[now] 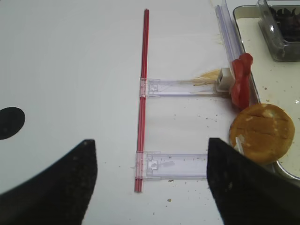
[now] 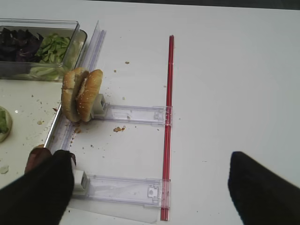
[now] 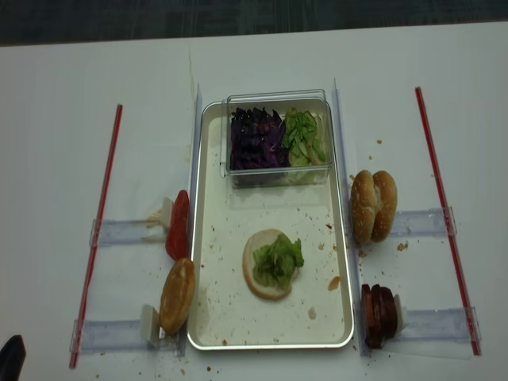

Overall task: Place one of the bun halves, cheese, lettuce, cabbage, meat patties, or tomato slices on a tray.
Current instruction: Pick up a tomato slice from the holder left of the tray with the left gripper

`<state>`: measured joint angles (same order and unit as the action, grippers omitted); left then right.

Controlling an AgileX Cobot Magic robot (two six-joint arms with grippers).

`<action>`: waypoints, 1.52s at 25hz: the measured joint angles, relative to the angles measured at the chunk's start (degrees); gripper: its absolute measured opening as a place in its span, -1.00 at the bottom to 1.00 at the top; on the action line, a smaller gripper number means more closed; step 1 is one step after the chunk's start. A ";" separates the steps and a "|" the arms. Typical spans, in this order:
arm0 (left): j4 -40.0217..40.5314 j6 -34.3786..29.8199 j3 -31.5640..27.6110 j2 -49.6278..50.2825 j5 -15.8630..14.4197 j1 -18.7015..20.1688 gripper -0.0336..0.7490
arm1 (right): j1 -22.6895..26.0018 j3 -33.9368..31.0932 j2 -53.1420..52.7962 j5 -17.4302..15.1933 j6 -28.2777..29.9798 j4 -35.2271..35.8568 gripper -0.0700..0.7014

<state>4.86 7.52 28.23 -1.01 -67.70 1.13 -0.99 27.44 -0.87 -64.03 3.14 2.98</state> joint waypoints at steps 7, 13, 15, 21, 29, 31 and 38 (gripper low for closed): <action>0.00 0.00 0.00 0.00 0.00 0.00 0.34 | 0.00 0.00 0.00 0.00 0.00 0.00 0.97; 0.00 0.00 0.00 0.00 0.00 0.00 0.34 | 0.00 0.00 0.00 0.00 0.00 0.00 0.97; 0.00 0.00 0.00 0.00 0.00 0.00 0.34 | 0.00 0.00 0.00 0.00 0.00 0.00 0.97; 0.00 0.00 0.00 0.00 0.00 0.00 0.34 | 0.00 0.00 0.00 0.00 0.00 0.00 0.97; 0.00 0.00 0.00 0.00 0.00 0.00 0.34 | 0.00 0.00 0.00 0.00 0.00 0.00 0.97; 0.00 0.00 0.00 0.00 0.00 0.00 0.34 | 0.00 0.00 0.00 0.00 0.00 0.00 0.97; 0.00 0.00 0.00 0.00 0.00 0.00 0.34 | 0.00 0.00 0.00 0.00 0.00 0.00 0.97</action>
<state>4.86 7.52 28.23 -1.01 -67.70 1.13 -0.99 27.44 -0.87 -64.03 3.14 2.98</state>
